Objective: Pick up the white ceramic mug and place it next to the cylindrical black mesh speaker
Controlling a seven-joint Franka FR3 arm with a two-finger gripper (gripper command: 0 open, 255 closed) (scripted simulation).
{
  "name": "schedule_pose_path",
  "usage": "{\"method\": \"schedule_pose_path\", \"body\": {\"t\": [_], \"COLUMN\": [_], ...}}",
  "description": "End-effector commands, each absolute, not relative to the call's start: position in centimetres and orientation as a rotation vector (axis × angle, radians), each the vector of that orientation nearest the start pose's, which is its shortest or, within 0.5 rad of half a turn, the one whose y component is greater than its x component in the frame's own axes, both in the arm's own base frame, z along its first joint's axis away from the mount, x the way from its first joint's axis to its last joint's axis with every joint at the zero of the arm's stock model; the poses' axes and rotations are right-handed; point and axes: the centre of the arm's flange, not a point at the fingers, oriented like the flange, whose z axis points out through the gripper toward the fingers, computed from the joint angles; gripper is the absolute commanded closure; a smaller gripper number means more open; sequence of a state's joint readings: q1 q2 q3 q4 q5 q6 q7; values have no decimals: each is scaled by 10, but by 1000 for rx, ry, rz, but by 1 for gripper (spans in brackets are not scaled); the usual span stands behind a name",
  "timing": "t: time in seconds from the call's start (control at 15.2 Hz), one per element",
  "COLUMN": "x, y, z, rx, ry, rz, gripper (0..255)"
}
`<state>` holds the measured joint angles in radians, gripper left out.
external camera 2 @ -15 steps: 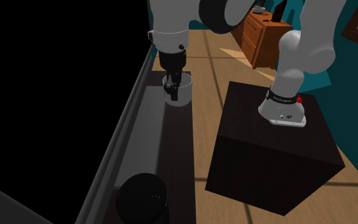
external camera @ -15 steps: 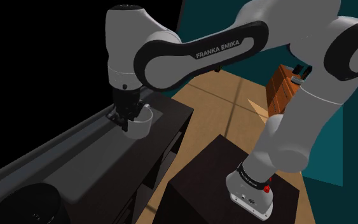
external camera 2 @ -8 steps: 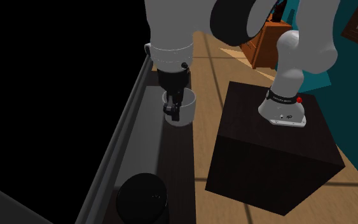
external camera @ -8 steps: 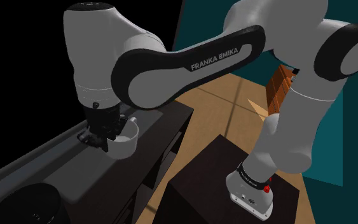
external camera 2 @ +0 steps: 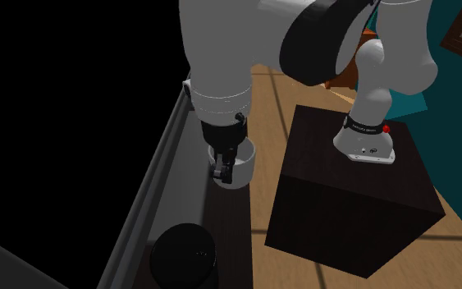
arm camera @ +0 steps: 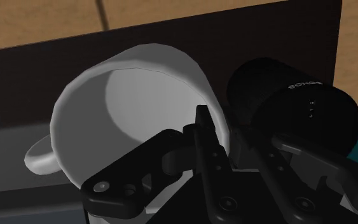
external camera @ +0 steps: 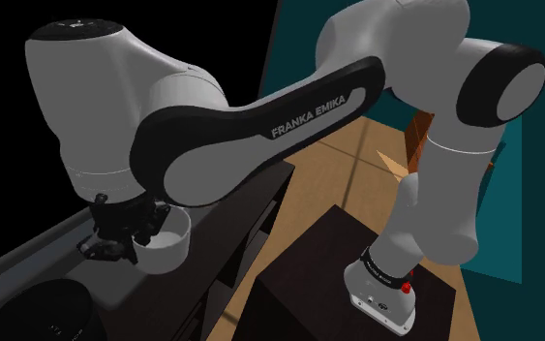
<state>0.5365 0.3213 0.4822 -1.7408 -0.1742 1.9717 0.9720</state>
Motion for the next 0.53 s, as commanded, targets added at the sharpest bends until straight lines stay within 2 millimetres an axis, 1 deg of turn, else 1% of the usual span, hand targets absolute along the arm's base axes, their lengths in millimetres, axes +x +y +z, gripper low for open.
{"method": "schedule_pose_path", "body": {"t": [0.0, 0.46], "x": [361, 361], "y": [520, 520], "z": [394, 357], "rx": [-3185, -3185], "ry": [-162, -162], "rz": [28, 28], "gripper": [255, 255]}}
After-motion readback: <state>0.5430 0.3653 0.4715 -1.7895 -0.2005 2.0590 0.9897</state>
